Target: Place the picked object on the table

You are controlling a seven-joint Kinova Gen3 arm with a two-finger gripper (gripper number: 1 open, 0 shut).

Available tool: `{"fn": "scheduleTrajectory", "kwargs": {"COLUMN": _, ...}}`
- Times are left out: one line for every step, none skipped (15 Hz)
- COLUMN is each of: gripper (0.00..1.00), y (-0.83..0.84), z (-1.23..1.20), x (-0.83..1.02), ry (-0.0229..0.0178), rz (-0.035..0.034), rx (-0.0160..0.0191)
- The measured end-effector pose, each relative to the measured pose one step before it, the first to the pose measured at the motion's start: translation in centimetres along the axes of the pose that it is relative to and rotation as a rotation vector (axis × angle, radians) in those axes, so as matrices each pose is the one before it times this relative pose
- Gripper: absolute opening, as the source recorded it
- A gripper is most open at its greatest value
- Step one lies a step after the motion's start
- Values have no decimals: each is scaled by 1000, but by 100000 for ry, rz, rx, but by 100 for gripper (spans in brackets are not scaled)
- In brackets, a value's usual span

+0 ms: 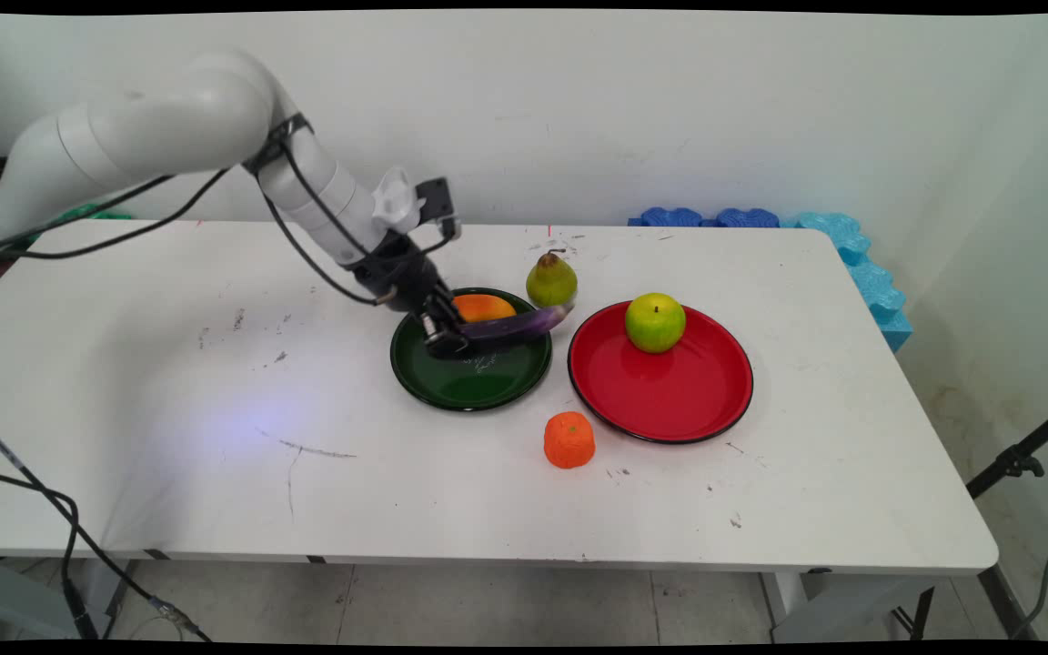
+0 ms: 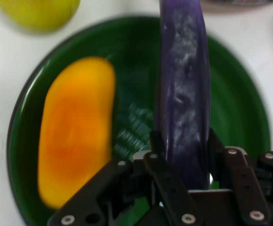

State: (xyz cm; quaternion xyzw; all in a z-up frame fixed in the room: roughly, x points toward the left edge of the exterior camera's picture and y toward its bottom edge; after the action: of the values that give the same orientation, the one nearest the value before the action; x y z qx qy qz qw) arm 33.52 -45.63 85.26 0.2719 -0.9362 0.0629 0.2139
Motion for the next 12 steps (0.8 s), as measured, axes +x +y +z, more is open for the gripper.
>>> {"fn": "scheduleTrajectory", "kwargs": {"gripper": 0, "y": 688, "z": -782, "x": 873, "ry": 1564, "rz": 59, "rx": -895}}
{"fn": "scheduleTrajectory", "kwargs": {"gripper": 0, "y": 658, "z": -732, "x": 827, "ry": 1478, "rz": -44, "rx": -866}}
{"fn": "scheduleTrajectory", "kwargs": {"gripper": 0, "y": 973, "z": -979, "x": 1169, "ry": 2006, "rz": 73, "rx": -1262}}
{"fn": "scheduleTrajectory", "kwargs": {"gripper": 0, "y": 821, "z": -756, "x": 700, "ry": 1359, "rz": -135, "rx": -933}}
{"fn": "scheduleTrajectory", "kwargs": {"gripper": 0, "y": 784, "z": -654, "x": 677, "ry": 1093, "rz": -194, "rx": -912}}
{"fn": "scheduleTrajectory", "kwargs": {"gripper": 0, "y": 1099, "z": -698, "x": 732, "ry": 804, "rz": -185, "rx": -1228}}
{"fn": "scheduleTrajectory", "kwargs": {"gripper": 0, "y": 985, "z": -451, "x": 463, "ry": 107, "rz": -272, "rx": -971}}
{"fn": "scheduleTrajectory", "kwargs": {"gripper": 0, "y": 897, "z": -284, "x": 212, "ry": -191, "rz": -281, "rx": -776}}
{"fn": "scheduleTrajectory", "kwargs": {"gripper": 0, "y": 1117, "z": -162, "x": 198, "ry": -414, "rz": -67, "rx": -979}}
{"fn": "scheduleTrajectory", "kwargs": {"gripper": 0, "y": 787, "z": 38, "x": 94, "ry": -396, "rz": -89, "rx": -709}}
{"fn": "scheduleTrajectory", "kwargs": {"gripper": 0, "y": 1127, "z": 208, "x": -3, "ry": -722, "rz": -132, "rx": -940}}
{"fn": "scheduleTrajectory", "kwargs": {"gripper": 0, "y": 1246, "z": 328, "x": -89, "ry": -931, "rz": -102, "rx": -948}}
